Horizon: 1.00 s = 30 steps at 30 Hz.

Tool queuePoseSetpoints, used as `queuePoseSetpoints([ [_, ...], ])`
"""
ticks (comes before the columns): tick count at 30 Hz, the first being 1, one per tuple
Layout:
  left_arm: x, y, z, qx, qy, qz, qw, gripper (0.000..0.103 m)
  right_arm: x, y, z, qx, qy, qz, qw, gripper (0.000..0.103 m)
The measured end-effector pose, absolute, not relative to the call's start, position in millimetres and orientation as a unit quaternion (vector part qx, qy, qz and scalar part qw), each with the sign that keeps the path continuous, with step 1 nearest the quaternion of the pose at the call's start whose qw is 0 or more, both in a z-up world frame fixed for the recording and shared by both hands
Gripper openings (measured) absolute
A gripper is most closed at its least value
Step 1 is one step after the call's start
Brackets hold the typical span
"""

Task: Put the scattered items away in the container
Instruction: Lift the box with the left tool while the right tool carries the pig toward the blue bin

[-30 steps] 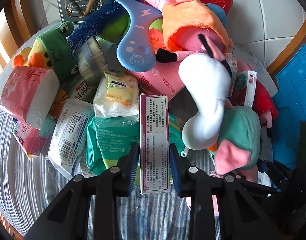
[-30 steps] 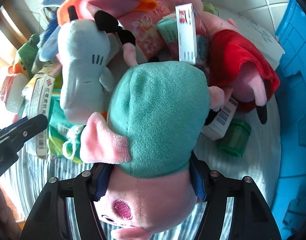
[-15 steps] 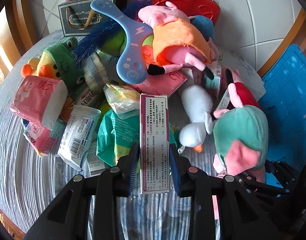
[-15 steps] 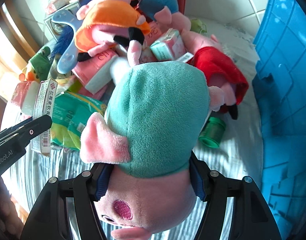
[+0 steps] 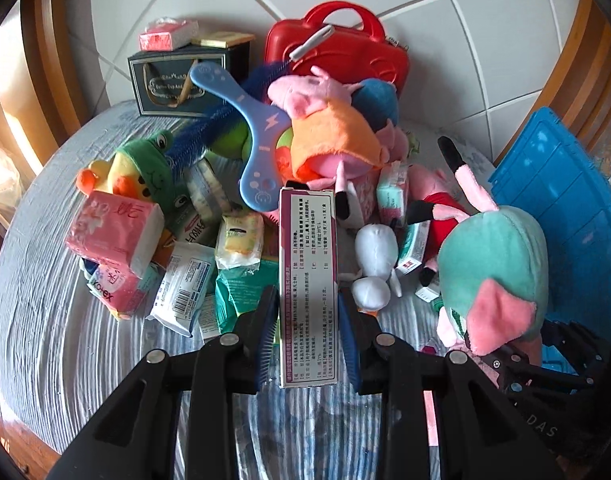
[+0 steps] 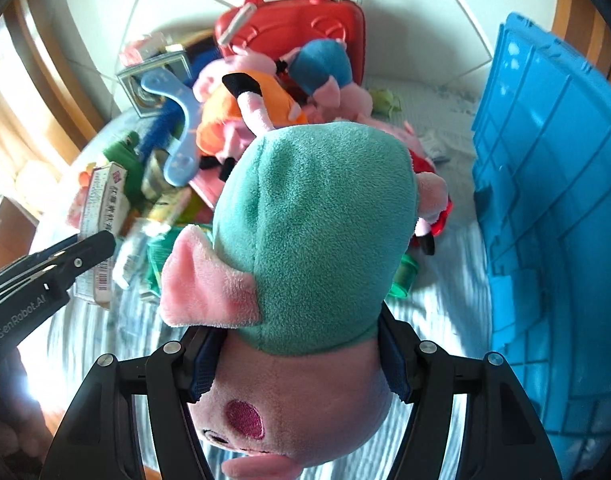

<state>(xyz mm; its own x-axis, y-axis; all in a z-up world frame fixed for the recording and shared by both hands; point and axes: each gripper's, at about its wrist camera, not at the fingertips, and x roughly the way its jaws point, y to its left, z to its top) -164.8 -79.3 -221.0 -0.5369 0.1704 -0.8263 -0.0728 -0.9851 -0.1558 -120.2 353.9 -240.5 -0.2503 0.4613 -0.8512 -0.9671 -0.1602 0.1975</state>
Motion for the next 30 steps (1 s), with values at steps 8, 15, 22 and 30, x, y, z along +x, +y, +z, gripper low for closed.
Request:
queuePoseSetpoints([
  [8,-140,-75,-178,-0.452,-0.051,0.887,0.079,0.029,-109,329,-195,-0.302,0.375,0.703,0.523,0.067],
  [15,-125,-68,-134,-0.42,-0.046,0.903,0.079,0.029,-94,309,-157,-0.283,0.357,0.715,0.53,0.067],
  [22,-112,-64,-98,-0.403,-0.047,0.911,0.072,0.029,-77,291,-136,-0.263,0.35,0.715,0.545,0.067],
  [30,-100,-61,-61,-0.376,-0.049,0.923,0.064,0.029,-63,274,-110,-0.247,0.332,0.73,0.544,0.067],
])
